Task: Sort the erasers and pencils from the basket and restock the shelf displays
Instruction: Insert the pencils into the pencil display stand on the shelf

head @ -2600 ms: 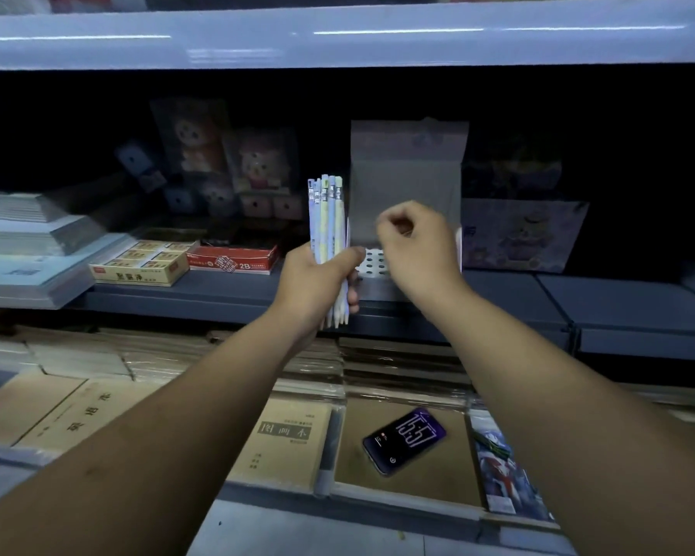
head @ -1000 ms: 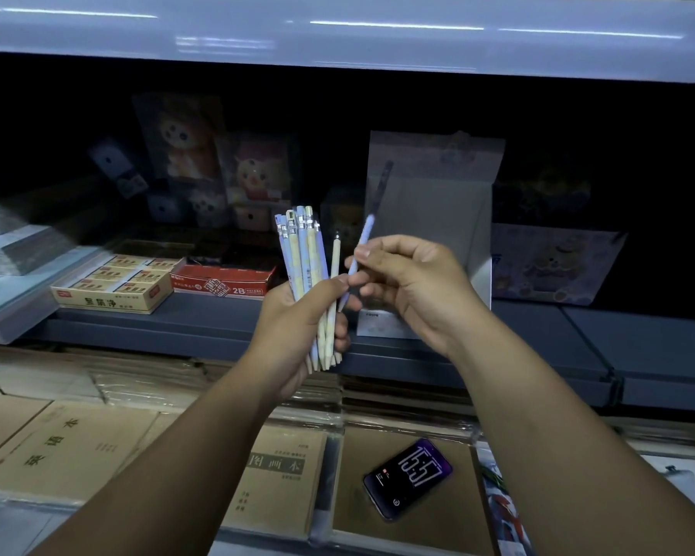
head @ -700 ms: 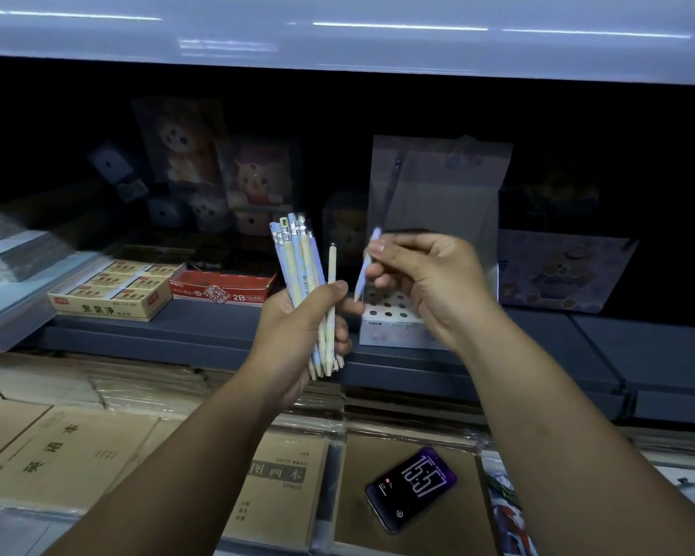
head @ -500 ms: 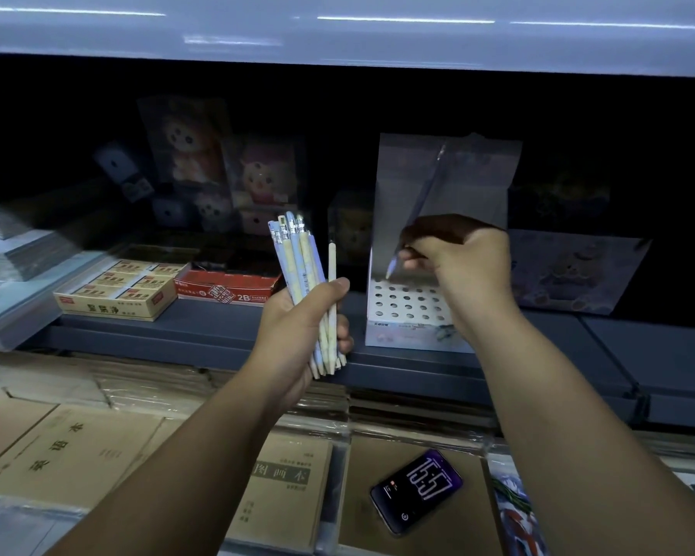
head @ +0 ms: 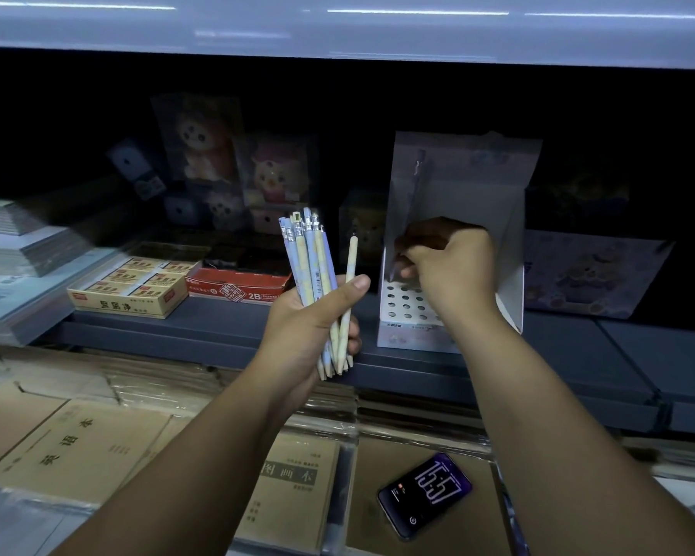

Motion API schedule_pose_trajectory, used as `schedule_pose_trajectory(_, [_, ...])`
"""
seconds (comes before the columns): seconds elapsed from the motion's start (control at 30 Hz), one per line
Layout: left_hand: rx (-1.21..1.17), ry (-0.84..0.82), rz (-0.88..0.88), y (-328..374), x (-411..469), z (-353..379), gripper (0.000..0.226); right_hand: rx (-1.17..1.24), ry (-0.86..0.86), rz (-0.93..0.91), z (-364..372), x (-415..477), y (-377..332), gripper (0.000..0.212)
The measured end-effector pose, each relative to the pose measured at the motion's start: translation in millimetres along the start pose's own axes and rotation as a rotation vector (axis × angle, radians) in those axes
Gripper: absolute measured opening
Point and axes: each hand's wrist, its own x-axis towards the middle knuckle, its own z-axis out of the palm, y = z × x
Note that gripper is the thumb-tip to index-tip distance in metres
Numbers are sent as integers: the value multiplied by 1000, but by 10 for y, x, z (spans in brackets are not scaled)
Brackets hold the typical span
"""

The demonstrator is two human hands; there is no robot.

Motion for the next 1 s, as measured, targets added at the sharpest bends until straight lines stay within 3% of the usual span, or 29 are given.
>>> schedule_pose_trajectory(0.13, [19, 27, -1, 12, -7, 1, 26, -137, -31, -3, 57, 31, 46, 24])
schedule_pose_trajectory(0.27, [32, 23, -6, 20, -25, -5, 24, -256, -85, -31, 89, 37, 102, 16])
schedule_pose_trajectory(0.6, [105, 21, 23, 59, -97, 33, 29, -272, -118, 27, 41, 40, 126, 9])
schedule_pose_trajectory(0.73, [99, -5, 39, 96, -150, 61, 22, -88, -146, 40, -126, -113, -50, 13])
schedule_pose_trajectory(0.87, [84, -57, 71, 99, -205, 108, 13, 363, -482, 217, -280, -308, -195, 20])
schedule_pose_trajectory(1.0, [90, -115, 109, 81, -249, 186, 10, 413, -574, 205, -374, -380, -195, 16])
